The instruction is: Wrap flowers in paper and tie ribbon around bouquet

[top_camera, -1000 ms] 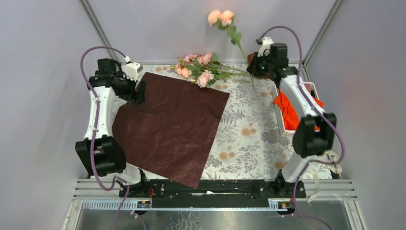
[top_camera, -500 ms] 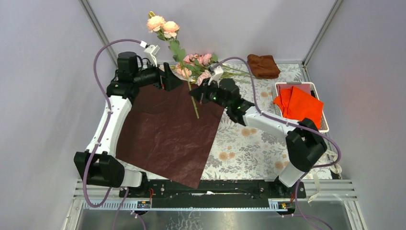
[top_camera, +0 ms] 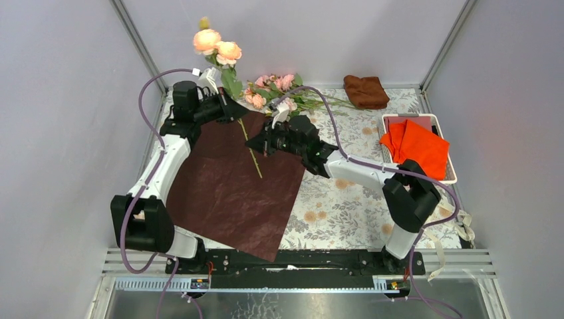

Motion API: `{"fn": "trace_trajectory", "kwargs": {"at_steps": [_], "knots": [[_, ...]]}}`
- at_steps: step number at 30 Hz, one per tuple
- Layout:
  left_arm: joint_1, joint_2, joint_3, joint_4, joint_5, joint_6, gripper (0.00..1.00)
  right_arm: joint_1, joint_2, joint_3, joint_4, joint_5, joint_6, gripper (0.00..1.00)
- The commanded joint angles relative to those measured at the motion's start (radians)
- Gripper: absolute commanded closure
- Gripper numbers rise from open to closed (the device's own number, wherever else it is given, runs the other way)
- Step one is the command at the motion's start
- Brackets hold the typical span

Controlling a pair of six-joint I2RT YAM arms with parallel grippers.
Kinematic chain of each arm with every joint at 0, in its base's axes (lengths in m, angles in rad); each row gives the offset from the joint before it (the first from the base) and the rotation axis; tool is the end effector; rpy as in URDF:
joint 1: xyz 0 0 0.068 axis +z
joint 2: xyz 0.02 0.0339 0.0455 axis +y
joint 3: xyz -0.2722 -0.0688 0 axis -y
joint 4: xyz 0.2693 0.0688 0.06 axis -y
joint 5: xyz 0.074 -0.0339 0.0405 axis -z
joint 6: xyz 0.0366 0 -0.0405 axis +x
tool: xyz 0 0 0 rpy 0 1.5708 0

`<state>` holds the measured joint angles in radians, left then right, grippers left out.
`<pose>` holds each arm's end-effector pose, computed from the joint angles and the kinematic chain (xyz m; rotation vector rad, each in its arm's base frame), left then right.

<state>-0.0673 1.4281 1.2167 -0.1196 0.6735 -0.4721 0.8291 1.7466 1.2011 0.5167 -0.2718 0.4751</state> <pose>0.3519 -0.0466 0.3517 0.0829 1.9501 -0.9991 0.2888 0.3297 0.2899 -0.5297 1.6589 1.2054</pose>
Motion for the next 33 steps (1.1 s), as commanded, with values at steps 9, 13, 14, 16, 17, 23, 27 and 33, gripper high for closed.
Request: {"fn": "trace_trajectory", "kwargs": {"at_steps": [9, 13, 14, 16, 17, 23, 27, 33], "knots": [[0.113, 0.215, 0.02, -0.262, -0.172, 0.051, 1.0, -0.356, 0.105, 0.371, -0.619, -0.416, -0.451, 0.49], [0.142, 0.335, 0.007, -0.261, -0.213, 0.077, 1.0, -0.487, 0.327, 0.753, -1.007, -0.274, -0.684, 0.49], [0.142, 0.361, -0.004, -0.245, -0.22, 0.077, 1.0, -0.513, 0.388, 0.838, -1.062, -0.234, -0.705, 0.49], [0.142, 0.402, -0.012, -0.229, -0.239, 0.079, 1.0, -0.553, 0.502, 0.995, -1.15, -0.154, -0.756, 0.5], [0.142, 0.421, -0.006, -0.232, -0.245, 0.083, 1.0, -0.568, 0.552, 1.058, -1.173, -0.117, -0.777, 0.5], [0.145, 0.414, -0.004, -0.271, -0.324, 0.094, 0.02, -0.605, 0.716, 1.198, -1.158, -0.101, -0.889, 0.35], [0.147, 0.337, -0.001, -0.304, -0.367, 0.133, 0.01, -0.61, 0.756, 1.176, -1.076, -0.095, -0.94, 0.29], [0.147, 0.269, 0.02, -0.344, -0.373, 0.216, 0.01, -0.623, 0.873, 1.272, -1.067, -0.062, -0.962, 0.3]]}}
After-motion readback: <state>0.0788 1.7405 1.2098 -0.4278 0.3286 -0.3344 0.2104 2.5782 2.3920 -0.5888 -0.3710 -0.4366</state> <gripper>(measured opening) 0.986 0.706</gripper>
